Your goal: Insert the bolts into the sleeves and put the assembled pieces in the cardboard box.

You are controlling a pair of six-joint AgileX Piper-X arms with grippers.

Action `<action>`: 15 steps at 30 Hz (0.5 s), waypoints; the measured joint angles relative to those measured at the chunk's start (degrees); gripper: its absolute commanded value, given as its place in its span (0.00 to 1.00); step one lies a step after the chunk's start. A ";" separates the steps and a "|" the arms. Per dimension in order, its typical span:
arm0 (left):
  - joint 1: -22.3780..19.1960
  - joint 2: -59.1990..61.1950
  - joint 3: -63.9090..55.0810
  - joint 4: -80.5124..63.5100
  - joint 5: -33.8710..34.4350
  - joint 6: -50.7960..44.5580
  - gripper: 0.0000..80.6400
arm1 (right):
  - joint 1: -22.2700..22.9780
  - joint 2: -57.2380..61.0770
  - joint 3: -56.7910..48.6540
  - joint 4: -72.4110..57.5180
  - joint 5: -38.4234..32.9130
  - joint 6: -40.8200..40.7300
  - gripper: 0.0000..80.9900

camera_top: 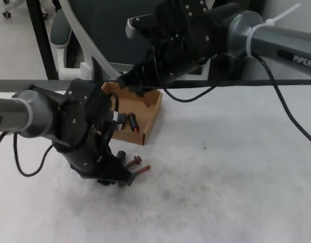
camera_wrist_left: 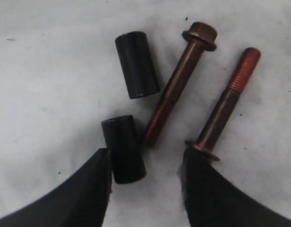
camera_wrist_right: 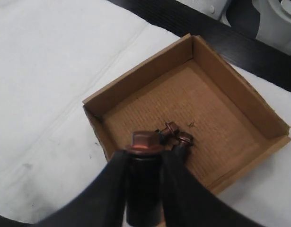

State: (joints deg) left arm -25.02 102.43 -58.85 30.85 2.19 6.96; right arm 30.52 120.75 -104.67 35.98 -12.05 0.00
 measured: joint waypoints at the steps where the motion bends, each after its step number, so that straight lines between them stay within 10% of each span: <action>1: 0.00 0.62 -0.43 0.00 -0.51 0.41 0.55 | -0.20 0.64 -0.63 0.43 0.04 0.00 0.00; 10: 0.70 2.64 -2.78 -0.89 -2.52 2.58 0.55 | -0.69 4.55 -4.33 2.18 -0.31 -1.65 0.00; 15: 0.99 2.64 -3.24 -2.35 -2.63 3.09 0.35 | -0.83 4.54 -4.94 1.68 -0.31 -2.52 0.00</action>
State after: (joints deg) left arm -24.03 105.07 -62.09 28.50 -0.44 10.05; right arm 29.69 125.29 -109.61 37.66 -12.36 -2.52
